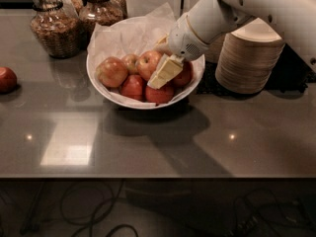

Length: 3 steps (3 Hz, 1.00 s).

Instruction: Pick apple from white bowl

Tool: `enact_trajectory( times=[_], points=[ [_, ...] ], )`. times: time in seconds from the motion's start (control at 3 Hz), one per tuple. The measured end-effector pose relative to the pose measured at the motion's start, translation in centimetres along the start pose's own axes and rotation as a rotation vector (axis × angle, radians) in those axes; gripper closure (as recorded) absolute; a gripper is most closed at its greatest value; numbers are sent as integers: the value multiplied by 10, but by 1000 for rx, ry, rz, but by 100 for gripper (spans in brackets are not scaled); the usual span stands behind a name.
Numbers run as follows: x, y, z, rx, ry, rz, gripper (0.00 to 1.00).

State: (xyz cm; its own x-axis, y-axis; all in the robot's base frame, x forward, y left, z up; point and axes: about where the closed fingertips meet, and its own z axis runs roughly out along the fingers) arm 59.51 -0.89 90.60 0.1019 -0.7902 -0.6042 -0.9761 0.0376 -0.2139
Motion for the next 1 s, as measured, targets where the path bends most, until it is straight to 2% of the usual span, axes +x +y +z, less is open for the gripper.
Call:
enact_trajectory(
  times=[0.33,0.67,1.0],
  points=[
    [0,0,0,0,0,0,100],
    [0,0,0,0,0,0,100],
    [-16,5,-5,-4,-41,-33,100]
  ],
)
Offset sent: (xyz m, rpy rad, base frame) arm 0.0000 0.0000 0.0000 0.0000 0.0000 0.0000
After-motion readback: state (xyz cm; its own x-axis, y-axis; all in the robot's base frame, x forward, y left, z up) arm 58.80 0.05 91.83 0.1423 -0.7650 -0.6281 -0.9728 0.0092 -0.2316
